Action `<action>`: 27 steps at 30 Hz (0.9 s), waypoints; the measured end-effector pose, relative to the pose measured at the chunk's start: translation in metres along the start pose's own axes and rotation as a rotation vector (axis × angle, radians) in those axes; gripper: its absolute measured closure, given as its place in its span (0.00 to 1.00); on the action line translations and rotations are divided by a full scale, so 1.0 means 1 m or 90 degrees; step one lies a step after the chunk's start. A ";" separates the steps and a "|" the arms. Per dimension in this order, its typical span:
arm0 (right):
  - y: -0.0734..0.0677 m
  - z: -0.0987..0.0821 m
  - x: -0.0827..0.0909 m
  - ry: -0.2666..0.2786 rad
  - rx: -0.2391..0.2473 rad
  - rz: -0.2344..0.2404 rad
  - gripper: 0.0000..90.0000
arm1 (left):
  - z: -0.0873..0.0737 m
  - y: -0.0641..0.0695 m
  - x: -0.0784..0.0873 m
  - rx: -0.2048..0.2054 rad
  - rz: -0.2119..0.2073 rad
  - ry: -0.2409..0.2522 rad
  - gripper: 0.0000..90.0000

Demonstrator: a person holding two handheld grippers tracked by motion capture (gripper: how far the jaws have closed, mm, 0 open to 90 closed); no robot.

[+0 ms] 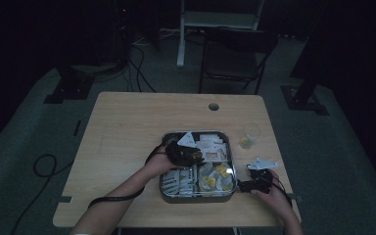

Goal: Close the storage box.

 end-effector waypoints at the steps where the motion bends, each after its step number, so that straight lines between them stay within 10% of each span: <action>1: 0.000 0.000 0.000 0.000 0.000 0.000 0.15 | 0.000 0.001 -0.001 -0.006 0.001 -0.006 0.66; 27: 0.000 0.000 0.000 0.000 0.000 0.000 0.15 | -0.007 -0.004 -0.007 0.016 -0.026 -0.001 0.64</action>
Point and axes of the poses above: each handheld gripper's, and its own axes: x roughly backward along the jaws, z roughly out of its top, y roughly to its right, the point moved 2 cm from there along -x, roughly forward along the jaws, and after that the axes turned 7 degrees about -x, right-handed, at the moved point
